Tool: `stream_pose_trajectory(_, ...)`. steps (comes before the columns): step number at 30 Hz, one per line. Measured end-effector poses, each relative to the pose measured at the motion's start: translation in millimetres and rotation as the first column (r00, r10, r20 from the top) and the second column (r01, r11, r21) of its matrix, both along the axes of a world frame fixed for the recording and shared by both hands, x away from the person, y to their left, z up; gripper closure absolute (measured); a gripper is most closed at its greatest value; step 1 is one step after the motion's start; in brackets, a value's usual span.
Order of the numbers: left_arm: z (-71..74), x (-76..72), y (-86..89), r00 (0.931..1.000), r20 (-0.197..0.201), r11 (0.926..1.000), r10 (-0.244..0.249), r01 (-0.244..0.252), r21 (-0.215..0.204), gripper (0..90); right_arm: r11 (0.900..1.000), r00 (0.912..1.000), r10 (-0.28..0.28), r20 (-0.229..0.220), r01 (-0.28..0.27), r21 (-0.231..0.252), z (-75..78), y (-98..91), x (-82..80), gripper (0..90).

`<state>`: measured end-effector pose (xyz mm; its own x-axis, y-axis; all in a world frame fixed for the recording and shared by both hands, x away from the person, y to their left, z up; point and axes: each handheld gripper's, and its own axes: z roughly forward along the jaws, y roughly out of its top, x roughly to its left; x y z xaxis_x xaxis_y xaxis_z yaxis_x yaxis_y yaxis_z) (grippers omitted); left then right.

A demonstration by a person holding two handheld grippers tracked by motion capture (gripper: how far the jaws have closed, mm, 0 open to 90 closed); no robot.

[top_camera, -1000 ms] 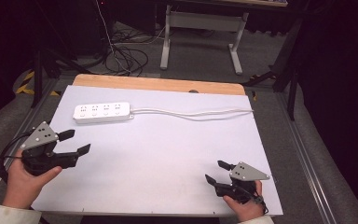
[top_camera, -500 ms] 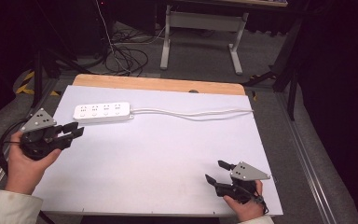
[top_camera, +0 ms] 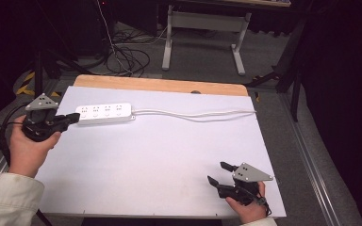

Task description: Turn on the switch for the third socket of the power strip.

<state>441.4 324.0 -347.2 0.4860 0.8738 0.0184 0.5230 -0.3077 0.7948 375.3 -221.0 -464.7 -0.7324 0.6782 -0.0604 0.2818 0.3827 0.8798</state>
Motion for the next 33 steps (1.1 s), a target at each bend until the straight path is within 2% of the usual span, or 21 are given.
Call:
stream_pose_trajectory(5, -6.6, 19.5, 0.0, 0.9995, -0.027, 0.9996, 0.018, -0.019, -0.019, 90.0, 1.0000, 1.0000, 0.000, 0.000, 0.000, 0.001, 0.1, -0.3, -0.2, 32.6)
stream_pose_trajectory(14, -21.5, 43.9, -1.5, 0.9998, 0.000, 0.9991, 0.022, -0.022, 0.037, 90.0, 1.0000, 1.0000, 0.003, -0.002, -0.003, -0.001, -0.4, -0.4, 0.2, 32.6)
stream_pose_trajectory(17, -27.2, 53.3, -1.1, 0.9992, -0.002, 0.9991, 0.039, -0.039, 0.018, 89.9, 1.0000, 1.0000, 0.006, -0.003, -0.006, -0.003, -0.5, -0.3, 0.4, 32.6)
stream_pose_trajectory(22, -33.8, 62.6, 0.1, 0.9992, -0.001, 0.9991, 0.039, -0.039, 0.015, 89.8, 1.0000, 1.0000, 0.006, -0.002, -0.006, -0.007, -0.8, -0.2, 0.5, 32.6)
stream_pose_trajectory(28, -43.6, 77.2, 1.0, 0.9977, -0.030, 0.9980, 0.061, -0.061, -0.018, 89.9, 0.9999, 1.0000, 0.008, -0.002, -0.008, -0.007, -0.9, 0.0, 0.6, 32.6)
stream_pose_trajectory(33, -51.2, 86.6, 1.5, 0.9963, -0.037, 0.9965, 0.077, -0.078, -0.030, 90.0, 0.9998, 0.9999, 0.014, -0.008, -0.014, -0.014, -1.7, 1.0, 1.0, 32.6)
